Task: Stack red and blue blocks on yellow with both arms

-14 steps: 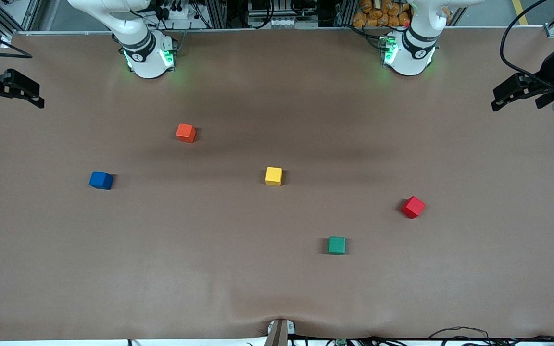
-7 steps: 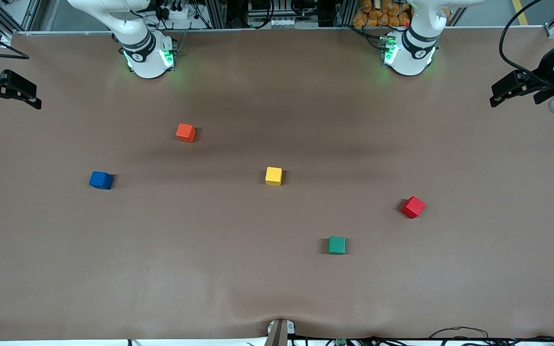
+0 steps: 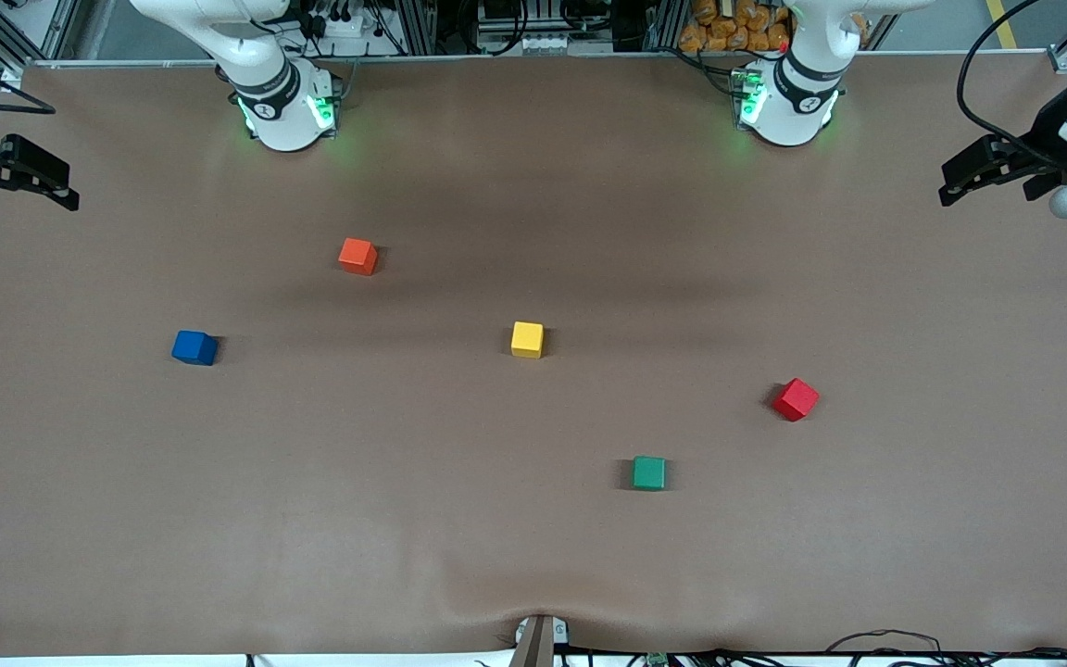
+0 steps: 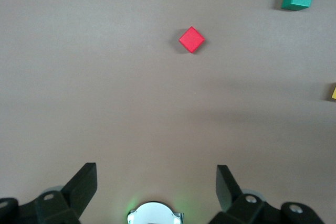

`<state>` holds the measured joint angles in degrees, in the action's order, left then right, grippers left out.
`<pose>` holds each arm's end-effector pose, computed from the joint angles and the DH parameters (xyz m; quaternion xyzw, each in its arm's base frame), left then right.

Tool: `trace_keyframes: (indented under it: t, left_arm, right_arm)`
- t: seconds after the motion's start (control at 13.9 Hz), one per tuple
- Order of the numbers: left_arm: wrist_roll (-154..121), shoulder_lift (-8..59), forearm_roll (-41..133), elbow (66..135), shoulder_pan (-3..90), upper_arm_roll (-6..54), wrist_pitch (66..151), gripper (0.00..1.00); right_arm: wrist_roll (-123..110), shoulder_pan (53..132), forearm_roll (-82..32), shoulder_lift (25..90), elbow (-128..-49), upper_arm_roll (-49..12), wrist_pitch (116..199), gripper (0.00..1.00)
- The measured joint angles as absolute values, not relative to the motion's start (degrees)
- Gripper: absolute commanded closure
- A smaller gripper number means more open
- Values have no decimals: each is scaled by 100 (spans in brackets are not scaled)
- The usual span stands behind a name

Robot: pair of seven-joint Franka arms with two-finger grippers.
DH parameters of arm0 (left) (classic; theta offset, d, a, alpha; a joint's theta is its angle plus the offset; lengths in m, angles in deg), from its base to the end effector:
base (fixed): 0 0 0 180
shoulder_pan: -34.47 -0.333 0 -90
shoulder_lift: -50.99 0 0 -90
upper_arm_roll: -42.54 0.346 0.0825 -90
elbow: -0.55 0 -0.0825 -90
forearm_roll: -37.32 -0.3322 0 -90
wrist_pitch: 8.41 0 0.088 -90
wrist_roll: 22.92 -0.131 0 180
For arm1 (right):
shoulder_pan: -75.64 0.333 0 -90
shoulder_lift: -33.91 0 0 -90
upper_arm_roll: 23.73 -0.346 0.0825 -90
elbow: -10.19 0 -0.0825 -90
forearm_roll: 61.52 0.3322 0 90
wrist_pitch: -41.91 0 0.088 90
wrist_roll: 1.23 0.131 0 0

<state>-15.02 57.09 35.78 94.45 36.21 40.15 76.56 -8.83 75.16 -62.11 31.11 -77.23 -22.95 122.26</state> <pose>0.4545 -0.0304 0.6458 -0.9990 -0.0339 0.0230 0.0181 0.4664 -0.0119 0.6587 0.9978 0.0546 -0.0375 0.0019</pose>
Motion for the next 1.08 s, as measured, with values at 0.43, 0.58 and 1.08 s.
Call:
trace_keyframes:
  t: [0.43, 0.58, 1.08]
  left_arm:
    - [-1250, 5660, 3578, 9446, 3622, 4006, 7641, 0]
    - [-1234, 5646, 3578, 9448, 3622, 4001, 7636, 0]
    - [-1132, 5559, 3577, 9451, 3655, 3901, 7630, 0]
  right_arm:
    - [-883, 7516, -6211, 3111, -7723, -2295, 12223, 0]
    - [-883, 7516, -6211, 3111, -7723, -2295, 12218, 0]
    - [-883, 7516, -6211, 3111, -7723, -2294, 12198, 0]
